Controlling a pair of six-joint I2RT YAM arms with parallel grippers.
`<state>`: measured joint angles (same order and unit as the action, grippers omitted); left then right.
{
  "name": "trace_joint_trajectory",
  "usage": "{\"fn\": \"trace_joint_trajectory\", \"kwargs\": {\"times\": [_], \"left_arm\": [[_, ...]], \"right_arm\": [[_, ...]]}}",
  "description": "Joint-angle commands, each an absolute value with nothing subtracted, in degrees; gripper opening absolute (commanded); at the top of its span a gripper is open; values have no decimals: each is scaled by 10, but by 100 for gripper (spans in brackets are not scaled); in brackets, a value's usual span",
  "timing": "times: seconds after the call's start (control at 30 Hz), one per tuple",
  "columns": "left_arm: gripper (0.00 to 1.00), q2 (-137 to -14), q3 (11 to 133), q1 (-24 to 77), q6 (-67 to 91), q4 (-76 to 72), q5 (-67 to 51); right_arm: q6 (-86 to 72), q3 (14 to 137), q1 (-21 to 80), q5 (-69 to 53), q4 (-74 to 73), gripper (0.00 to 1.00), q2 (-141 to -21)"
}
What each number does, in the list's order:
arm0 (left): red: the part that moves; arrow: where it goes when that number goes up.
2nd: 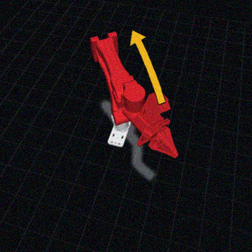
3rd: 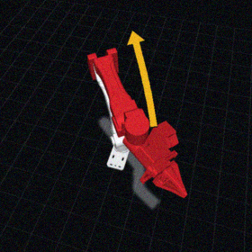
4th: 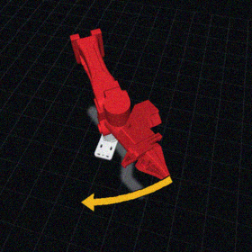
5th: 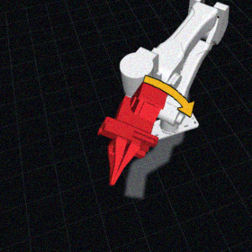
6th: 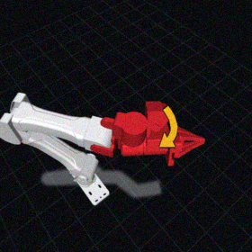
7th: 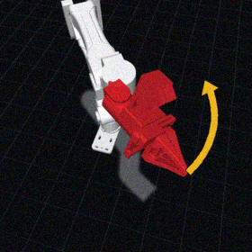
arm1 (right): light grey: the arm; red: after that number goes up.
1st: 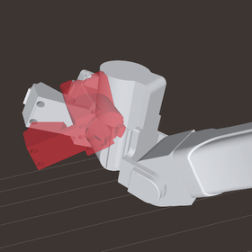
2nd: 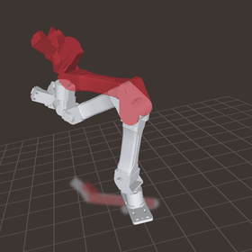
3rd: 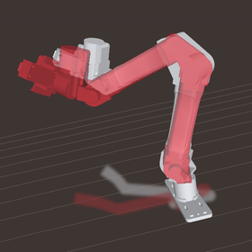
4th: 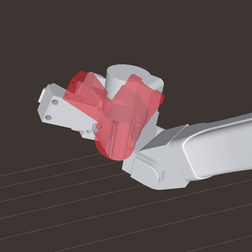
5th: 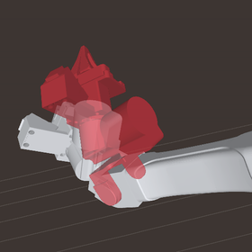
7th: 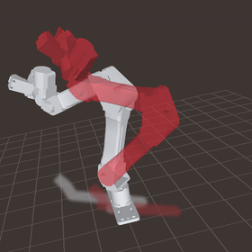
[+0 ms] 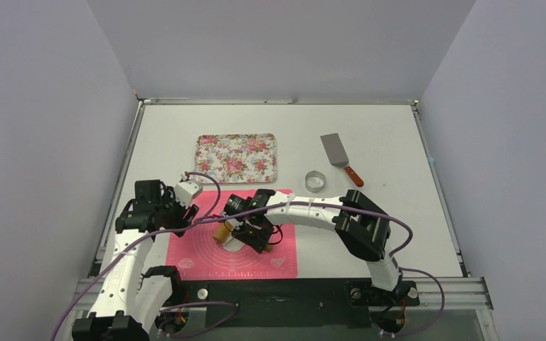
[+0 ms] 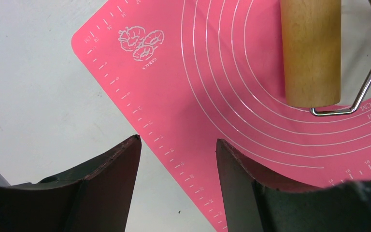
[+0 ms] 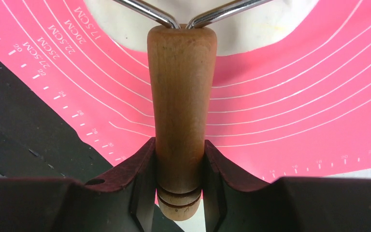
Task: Roll out the dumpling wrappers from the dough
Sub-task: Flatten out the dough on the work surface.
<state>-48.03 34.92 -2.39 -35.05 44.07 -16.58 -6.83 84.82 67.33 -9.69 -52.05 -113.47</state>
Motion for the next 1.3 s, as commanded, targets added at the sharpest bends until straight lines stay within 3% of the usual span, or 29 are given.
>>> {"fn": "trace_joint_trajectory", "kwargs": {"times": [0.0, 0.33, 0.67, 0.8, 1.27], "left_arm": [[57, -468, 372, -26, -360, 447, -160], [57, -481, 377, -26, -352, 424, -171], [57, -476, 372, -26, -360, 432, -158], [56, -476, 377, -26, -363, 439, -170], [56, -474, 460, -16, -479, 536, -452]], "right_arm": [[-60, 854, 679, -104, -518, 0, -1121], [-123, 684, 703, -118, -509, 0, -1001], [-62, 801, 686, -127, -551, 0, -1112], [-63, 816, 684, -121, -555, 0, -1105], [-141, 866, 656, -130, -520, 0, -992]]}}
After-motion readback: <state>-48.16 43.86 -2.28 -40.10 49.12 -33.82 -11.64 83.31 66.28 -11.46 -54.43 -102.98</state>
